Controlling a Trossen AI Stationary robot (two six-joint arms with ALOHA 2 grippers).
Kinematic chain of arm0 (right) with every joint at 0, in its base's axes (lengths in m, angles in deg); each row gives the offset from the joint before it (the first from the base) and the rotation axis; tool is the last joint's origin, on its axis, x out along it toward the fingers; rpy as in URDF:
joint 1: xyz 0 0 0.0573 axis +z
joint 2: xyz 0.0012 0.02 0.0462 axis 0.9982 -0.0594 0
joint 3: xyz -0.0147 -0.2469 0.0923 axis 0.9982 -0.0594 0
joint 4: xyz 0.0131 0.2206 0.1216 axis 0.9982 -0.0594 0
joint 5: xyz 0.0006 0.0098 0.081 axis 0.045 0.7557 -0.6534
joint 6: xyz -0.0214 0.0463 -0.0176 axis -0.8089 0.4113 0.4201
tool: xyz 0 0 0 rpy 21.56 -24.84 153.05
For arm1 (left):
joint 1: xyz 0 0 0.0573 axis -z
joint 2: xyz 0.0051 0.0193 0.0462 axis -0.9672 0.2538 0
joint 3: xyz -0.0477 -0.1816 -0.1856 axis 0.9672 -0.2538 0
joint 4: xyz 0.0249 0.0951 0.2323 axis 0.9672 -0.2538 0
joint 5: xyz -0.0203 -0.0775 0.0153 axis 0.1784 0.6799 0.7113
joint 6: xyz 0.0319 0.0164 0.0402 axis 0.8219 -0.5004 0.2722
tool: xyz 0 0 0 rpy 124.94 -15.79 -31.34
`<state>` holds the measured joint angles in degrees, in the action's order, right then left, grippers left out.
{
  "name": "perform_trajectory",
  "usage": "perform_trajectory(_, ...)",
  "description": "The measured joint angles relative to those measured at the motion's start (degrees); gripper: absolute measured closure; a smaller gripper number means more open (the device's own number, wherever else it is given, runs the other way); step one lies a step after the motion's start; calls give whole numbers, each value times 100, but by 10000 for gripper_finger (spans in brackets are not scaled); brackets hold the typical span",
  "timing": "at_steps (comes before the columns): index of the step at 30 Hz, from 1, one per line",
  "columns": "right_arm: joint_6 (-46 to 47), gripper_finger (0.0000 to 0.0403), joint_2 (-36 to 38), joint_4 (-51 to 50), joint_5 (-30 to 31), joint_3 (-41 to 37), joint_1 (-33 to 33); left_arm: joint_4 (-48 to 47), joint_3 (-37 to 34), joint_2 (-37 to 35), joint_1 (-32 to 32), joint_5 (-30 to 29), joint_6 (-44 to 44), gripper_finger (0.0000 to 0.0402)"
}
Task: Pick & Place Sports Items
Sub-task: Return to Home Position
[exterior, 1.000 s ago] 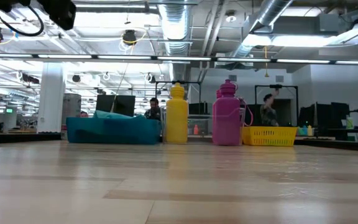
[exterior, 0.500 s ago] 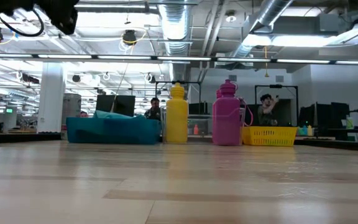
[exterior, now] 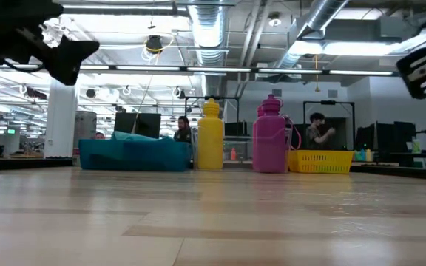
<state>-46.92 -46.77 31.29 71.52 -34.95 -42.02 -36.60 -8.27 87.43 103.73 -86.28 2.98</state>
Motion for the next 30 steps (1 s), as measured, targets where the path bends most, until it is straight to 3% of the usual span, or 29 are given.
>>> perform_trajectory(8,207,283,88,-508,-297,-11,-46,-457,0,-394,0,-166,-104,105)
perform_trajectory(14,377,283,546,-988,-648,-11,-282,-1097,0,-1420,1,-352,94,105)
perform_trajectory(26,396,283,2873,-3571,-1394,-11,-1326,-3727,2,-4161,1,-663,93,105)
perform_trajectory(30,400,283,3478,-4335,-1450,-9,-1616,-4835,390,-4266,-23,-931,-138,105)
